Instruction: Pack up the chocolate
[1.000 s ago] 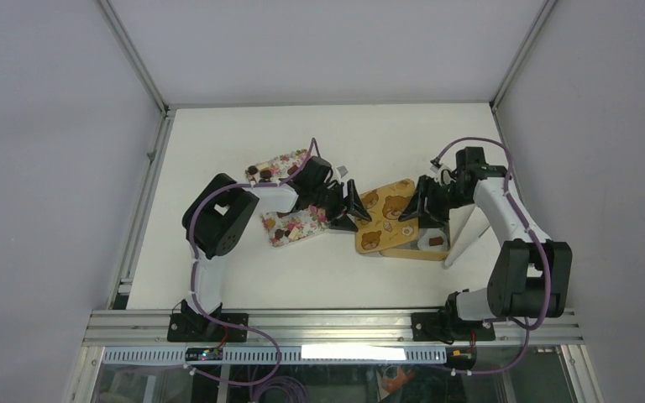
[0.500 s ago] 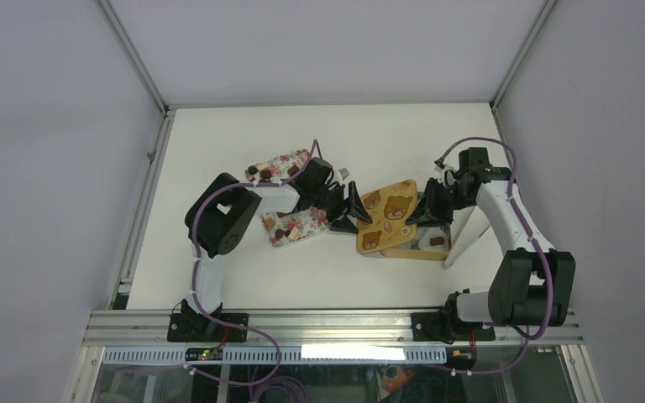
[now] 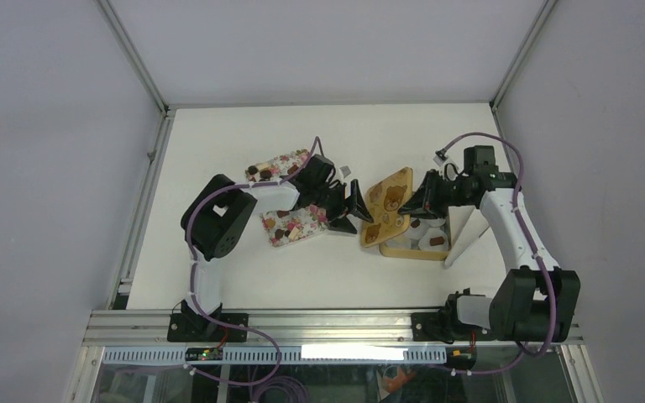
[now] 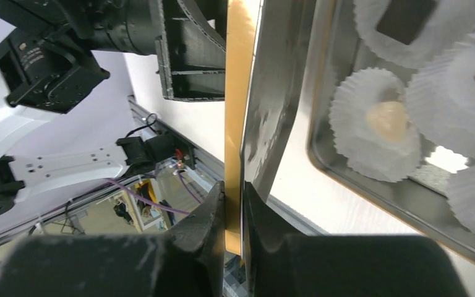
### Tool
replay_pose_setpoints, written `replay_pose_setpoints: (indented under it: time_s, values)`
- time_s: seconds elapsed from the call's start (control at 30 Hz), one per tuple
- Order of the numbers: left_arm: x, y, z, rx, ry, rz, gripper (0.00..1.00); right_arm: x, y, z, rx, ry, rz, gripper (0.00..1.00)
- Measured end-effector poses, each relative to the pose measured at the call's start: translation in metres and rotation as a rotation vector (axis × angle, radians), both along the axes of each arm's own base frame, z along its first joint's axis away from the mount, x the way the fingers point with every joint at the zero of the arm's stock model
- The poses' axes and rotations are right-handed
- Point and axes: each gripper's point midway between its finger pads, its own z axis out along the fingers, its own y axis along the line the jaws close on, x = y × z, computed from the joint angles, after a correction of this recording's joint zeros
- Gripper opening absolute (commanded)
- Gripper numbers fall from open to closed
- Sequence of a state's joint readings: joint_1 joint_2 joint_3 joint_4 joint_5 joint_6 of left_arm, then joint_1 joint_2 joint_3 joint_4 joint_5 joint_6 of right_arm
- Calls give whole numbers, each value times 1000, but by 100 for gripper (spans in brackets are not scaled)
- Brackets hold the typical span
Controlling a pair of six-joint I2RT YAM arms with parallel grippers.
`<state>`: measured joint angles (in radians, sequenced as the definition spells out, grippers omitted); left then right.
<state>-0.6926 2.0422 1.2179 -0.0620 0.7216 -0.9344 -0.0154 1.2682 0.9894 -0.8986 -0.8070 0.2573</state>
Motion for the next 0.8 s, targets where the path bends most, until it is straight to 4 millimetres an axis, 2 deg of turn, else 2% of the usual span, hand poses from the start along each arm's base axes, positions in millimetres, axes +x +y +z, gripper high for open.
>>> replay_pose_setpoints:
  time_s: [0.1,0.2,0.3,0.5,0.6,0.8]
  values:
    - [0,1,12,-2,-20,-5,85,1,5,14,52,-27,-1,0]
    - [2,6,34,-23,-58,-3,92,3,8,27,101,-56,-8,0]
    - [7,18,66,-64,-109,11,97,6,10,41,154,-93,-13,0]
    - [26,57,145,-200,-263,61,98,10,21,83,289,-219,13,0]
    - [32,66,159,-246,-290,60,97,8,25,101,347,-285,38,0]
    - [26,65,150,-266,-247,27,92,0,30,124,428,-332,98,0]
